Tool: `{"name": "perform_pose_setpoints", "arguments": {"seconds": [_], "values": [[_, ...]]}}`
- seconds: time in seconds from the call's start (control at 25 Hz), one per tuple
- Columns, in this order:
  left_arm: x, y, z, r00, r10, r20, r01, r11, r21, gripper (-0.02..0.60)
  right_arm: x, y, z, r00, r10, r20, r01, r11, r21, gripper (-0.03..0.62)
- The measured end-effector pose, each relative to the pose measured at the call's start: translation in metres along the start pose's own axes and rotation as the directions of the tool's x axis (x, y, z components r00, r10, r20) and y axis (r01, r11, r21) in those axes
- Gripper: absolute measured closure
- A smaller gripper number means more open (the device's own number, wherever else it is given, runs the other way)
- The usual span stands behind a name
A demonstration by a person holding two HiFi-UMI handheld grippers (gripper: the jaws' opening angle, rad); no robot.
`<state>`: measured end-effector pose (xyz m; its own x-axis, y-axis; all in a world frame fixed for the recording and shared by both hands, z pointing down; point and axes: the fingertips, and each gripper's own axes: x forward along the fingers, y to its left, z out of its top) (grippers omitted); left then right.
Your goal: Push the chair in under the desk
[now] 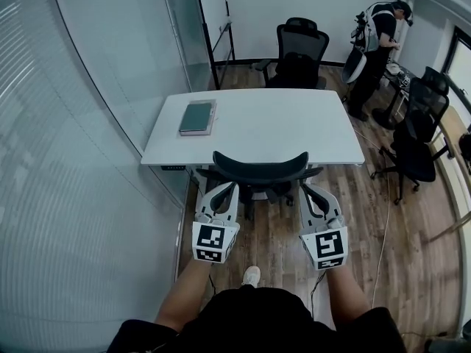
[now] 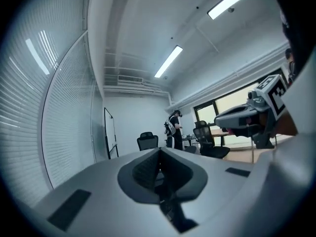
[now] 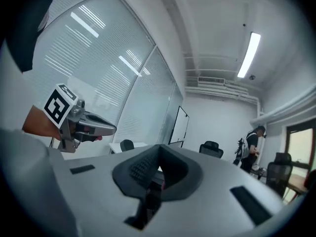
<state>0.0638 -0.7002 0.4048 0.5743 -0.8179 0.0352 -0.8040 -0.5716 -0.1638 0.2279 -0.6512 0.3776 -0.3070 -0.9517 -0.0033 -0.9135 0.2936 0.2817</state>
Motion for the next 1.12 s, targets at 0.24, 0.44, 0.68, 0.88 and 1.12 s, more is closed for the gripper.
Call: {"name": "perform_pose_setpoints", "arguments": {"seconds": [0.24,0.44,0.68,0.88,1.12], "values": [[0.002,-0.002,-0.007,1.0,-0.012,-0.01,0.012,0.998,-0.062,0.569,-0.004,0.0,0.008,0.999,-0.018,0.029,0.016,0.999,0.044,0.592],[0.003,0.004,-0.003,1.0,-0.012,0.017,0.013,0.998,-0.056,0.569,0.002,0.002,0.011,0.998,-0.029,0.048,0.027,0.999,0.045,0.592],[0.004,0.002,-0.001,0.997,-0.05,0.05,0.054,0.996,-0.069,0.569,0.007,0.006,0.011,0.999,-0.026,0.038,0.024,0.999,0.042,0.592],[0.004,0.006,-0.004,0.998,-0.049,0.045,0.051,0.997,-0.063,0.569,0.011,0.008,0.008,0.999,-0.033,0.023,0.032,0.999,0.039,0.592],[0.002,0.009,-0.005,0.998,-0.048,0.033,0.05,0.997,-0.067,0.569,0.012,0.01,0.002,0.999,-0.041,0.031,0.039,0.997,0.063,0.592]]}}
